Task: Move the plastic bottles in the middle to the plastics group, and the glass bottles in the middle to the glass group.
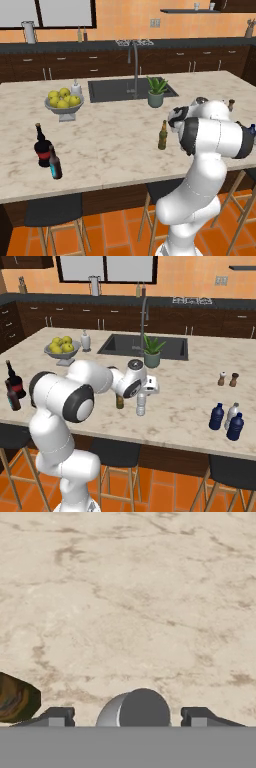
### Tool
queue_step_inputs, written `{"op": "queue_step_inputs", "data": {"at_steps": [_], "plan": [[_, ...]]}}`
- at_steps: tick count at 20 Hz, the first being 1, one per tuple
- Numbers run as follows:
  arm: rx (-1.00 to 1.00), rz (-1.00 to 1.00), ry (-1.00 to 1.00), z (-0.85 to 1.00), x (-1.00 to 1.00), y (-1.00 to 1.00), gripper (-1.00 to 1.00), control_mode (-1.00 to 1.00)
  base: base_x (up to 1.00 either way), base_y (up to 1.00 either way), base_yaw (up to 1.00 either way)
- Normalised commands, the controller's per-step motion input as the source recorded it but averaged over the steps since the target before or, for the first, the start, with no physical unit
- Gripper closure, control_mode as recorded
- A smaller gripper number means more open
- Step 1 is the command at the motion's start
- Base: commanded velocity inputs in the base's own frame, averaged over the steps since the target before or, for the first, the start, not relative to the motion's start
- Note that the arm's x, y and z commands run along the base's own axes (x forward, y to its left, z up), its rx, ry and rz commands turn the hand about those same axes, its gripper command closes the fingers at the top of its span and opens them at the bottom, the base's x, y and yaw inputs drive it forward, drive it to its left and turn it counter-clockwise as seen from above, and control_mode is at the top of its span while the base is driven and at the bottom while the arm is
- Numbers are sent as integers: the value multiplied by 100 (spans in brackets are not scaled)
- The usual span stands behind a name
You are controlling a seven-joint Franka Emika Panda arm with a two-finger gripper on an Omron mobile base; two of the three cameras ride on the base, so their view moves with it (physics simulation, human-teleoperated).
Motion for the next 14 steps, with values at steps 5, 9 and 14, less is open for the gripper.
{"op": "queue_step_inputs", "data": {"at_steps": [5, 9, 14], "plan": [[0, 0, 0, -27, -17, -25, 100, -100, 0, 0, 0], [1, -9, 0, 36, -46, -31, 100, -100, 0, 0, 0], [-1, -19, 0, 45, -52, -46, 100, -100, 0, 0, 0]]}}
